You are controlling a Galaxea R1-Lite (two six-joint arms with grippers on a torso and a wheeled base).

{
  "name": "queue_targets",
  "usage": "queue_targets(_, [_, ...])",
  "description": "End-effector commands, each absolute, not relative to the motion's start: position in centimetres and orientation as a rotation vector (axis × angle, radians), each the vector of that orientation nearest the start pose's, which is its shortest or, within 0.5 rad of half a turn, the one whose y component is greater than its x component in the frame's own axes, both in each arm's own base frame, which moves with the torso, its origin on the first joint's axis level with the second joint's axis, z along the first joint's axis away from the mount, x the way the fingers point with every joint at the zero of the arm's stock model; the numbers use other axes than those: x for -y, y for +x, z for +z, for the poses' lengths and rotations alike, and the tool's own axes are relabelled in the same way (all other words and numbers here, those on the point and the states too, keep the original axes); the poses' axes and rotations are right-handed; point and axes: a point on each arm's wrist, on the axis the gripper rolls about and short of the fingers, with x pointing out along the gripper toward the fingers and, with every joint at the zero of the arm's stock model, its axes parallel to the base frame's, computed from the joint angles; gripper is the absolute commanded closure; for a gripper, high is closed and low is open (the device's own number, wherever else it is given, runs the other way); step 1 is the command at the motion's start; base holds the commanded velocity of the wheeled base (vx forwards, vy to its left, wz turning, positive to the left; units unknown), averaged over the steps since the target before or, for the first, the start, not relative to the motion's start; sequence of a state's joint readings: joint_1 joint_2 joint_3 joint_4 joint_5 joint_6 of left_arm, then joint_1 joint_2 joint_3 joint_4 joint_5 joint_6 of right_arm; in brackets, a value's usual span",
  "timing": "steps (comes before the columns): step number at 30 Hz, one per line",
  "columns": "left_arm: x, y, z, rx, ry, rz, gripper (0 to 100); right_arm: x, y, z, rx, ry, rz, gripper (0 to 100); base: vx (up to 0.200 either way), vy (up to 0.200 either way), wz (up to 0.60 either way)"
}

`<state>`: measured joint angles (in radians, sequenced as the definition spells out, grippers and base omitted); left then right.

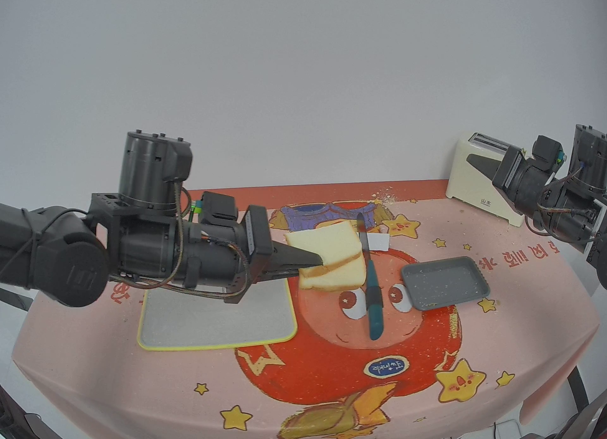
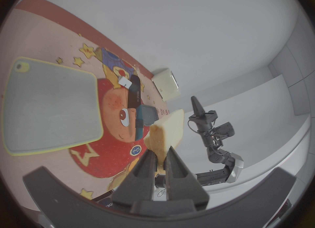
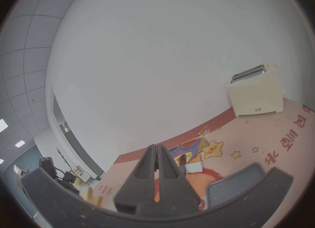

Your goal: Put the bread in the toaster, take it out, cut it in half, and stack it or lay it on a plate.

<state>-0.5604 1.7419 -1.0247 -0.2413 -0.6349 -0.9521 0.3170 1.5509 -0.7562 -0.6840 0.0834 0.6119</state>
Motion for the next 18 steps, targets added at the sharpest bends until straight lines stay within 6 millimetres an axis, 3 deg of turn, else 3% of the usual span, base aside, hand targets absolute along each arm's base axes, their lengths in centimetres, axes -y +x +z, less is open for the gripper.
queue_targets(1, [19.7,28.3,17.4,-1.065,-0.828,-0.824,100,-8.1,24.9,21.1,-0.25,0.6,0.338,100,0.0,-0.2,0.0])
queue_targets(9, [21.3,30.7,16.9,-1.057,-0.83,-0.835,100,-6.6,22.3,22.4,-0.18,0.61,0.325,100,0.0,-0.2,0.0])
queue_targets(15, [22.4,32.4,15.0,-1.085,-0.83,-0.811,100,-6.5,21.3,22.7,-0.169,0.608,0.343,100,0.0,-0.2,0.0])
queue_targets(18, [23.0,33.2,14.1,-1.097,-0.829,-0.806,100,-6.6,21.3,22.6,-0.173,0.603,0.349,100,0.0,0.0,0.0])
